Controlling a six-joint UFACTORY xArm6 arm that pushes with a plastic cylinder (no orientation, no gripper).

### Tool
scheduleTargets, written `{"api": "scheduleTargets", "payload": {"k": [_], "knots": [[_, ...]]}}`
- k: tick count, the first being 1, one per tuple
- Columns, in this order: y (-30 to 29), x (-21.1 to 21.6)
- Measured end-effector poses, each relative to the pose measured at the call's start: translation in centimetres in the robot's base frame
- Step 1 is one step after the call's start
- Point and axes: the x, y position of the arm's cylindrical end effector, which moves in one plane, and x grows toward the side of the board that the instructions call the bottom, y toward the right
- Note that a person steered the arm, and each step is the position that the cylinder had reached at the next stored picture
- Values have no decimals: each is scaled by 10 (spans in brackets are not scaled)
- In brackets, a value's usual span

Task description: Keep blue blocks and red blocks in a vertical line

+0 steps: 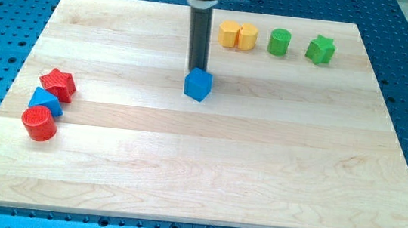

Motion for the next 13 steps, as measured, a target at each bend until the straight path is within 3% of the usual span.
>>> {"api": "scheduleTargets", "payload": {"k": [1,2,3,4,5,6,8,9,11,13], "knots": [[13,31],[-16,133],[-73,120],[-64,83],[-126,93],[-148,137],[-124,155],[-163,192],[-107,241],[-180,243]]}}
